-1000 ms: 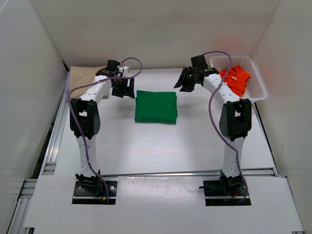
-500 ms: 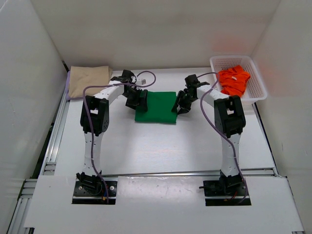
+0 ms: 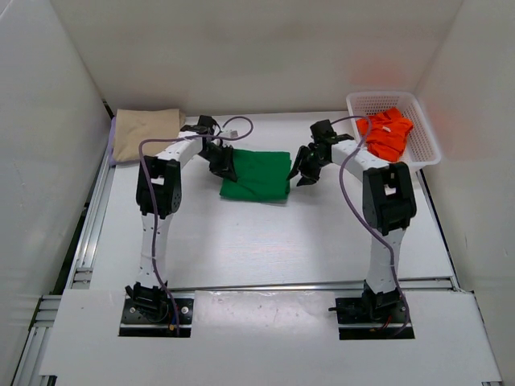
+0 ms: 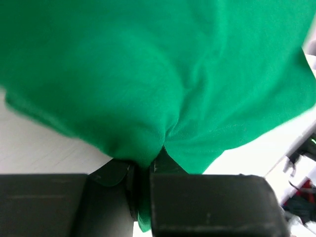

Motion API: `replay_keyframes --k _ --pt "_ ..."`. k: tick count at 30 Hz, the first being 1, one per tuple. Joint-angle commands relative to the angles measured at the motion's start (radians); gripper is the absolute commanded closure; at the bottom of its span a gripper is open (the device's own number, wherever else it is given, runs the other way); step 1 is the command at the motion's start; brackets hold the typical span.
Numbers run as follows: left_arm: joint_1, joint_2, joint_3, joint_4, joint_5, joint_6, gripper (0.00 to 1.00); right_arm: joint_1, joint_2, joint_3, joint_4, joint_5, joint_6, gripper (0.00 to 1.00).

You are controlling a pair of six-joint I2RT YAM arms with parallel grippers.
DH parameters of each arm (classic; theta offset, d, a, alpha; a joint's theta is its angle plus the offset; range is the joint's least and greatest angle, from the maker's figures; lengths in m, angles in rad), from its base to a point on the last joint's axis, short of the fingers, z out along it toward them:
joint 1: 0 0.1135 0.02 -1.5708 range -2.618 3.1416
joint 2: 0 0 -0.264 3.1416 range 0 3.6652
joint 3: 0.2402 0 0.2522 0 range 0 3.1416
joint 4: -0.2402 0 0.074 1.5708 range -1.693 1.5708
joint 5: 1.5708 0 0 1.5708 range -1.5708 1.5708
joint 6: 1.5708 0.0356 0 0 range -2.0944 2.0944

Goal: Fold and stack the t-shirts
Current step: Put the neatly folded tshirt into the corner of the board with the left arm

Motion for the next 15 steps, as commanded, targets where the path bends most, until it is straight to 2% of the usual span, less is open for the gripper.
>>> replay_keyframes --k 1,2,4,5,8,9,12,15 --pt "0.037 -0.053 0.088 -0.08 -0.219 0.024 0.9 -0.031 -0.148 -0.032 -0.013 0.051 -0.028 0.5" --pt "0.037 -0.065 0.119 -0.095 -0.341 0.024 0.9 -0.04 -0.183 -0.041 -0.013 0.051 -0.028 0.5" --pt "0.027 -0.065 0.196 -0.106 -0.467 0.024 0.9 -0.049 -0.214 -0.056 -0.024 0.068 -0.049 0.5" --pt "0.008 -0.065 0.211 -0.106 -0.62 0.024 0.9 -0.049 -0.24 -0.069 -0.034 0.082 -0.049 0.5" --pt "-0.036 -0.065 0.222 -0.024 -0.848 0.024 0.9 -0.069 -0.277 -0.078 -0.048 0.111 -0.071 0.5" --pt "-0.056 -0.065 0.222 -0.002 -0.99 0.024 0.9 -0.069 -0.277 -0.087 -0.048 0.111 -0.08 0.5" --pt "-0.076 -0.032 0.258 0.085 -1.226 0.024 0.9 -0.069 -0.3 -0.098 -0.059 0.12 -0.092 0.5" --pt "-0.076 0.013 0.353 0.144 -1.371 0.024 0.9 -0.078 -0.32 -0.124 -0.059 0.131 -0.092 0.5"
